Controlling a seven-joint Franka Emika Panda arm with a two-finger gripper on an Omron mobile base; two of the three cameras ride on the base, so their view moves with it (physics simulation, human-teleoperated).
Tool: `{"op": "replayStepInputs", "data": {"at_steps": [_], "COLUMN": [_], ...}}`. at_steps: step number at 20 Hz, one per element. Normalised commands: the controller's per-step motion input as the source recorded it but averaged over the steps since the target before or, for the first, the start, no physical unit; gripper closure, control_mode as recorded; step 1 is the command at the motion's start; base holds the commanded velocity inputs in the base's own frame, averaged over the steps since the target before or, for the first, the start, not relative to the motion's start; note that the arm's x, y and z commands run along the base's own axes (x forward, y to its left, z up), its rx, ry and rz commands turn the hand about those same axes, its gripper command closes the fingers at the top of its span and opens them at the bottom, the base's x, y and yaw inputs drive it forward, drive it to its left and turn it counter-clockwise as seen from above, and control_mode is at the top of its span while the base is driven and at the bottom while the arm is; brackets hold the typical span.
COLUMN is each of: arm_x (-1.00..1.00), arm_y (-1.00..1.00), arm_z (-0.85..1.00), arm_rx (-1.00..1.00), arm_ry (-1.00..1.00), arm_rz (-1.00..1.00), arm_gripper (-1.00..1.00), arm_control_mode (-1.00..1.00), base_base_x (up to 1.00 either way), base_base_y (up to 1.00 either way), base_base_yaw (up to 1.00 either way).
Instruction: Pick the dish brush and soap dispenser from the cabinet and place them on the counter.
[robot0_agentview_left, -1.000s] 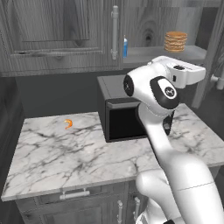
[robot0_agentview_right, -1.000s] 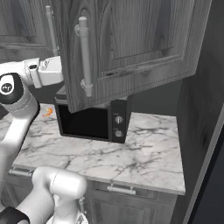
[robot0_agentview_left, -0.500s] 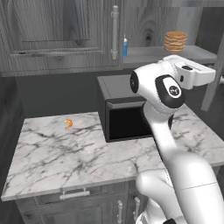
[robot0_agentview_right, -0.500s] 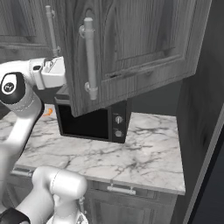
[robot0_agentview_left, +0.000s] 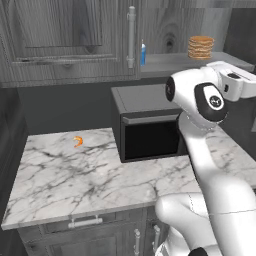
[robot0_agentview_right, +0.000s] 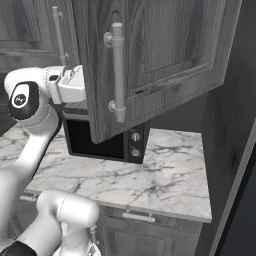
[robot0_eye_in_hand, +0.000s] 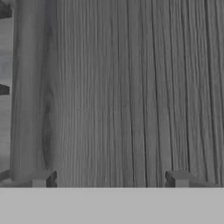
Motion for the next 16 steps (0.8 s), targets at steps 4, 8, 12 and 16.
{"op": "replayStepInputs", "data": {"at_steps": [4, 8, 12, 16], "arm_x": [0.00, 0.00, 0.00, 0.00], "arm_y": [-0.67, -0.63, -0.59, -0.54], "arm_z": [-0.04, -0.04, -0.04, -0.05], "arm_rx": [0.00, 0.00, 0.00, 0.00], "arm_ry": [0.02, 0.02, 0.01, 0.01], "arm_rz": [-0.02, 0.00, 0.00, 0.00], "arm_gripper": [-1.00, -1.00, -1.00, -1.00], "arm_control_mode": [-1.00, -1.00, -1.00, -1.00], "base_base_x": [0.00, 0.00, 0.00, 0.00], "base_base_y": [0.00, 0.00, 0.00, 0.00], "base_base_yaw": [0.00, 0.00, 0.00, 0.00]}}
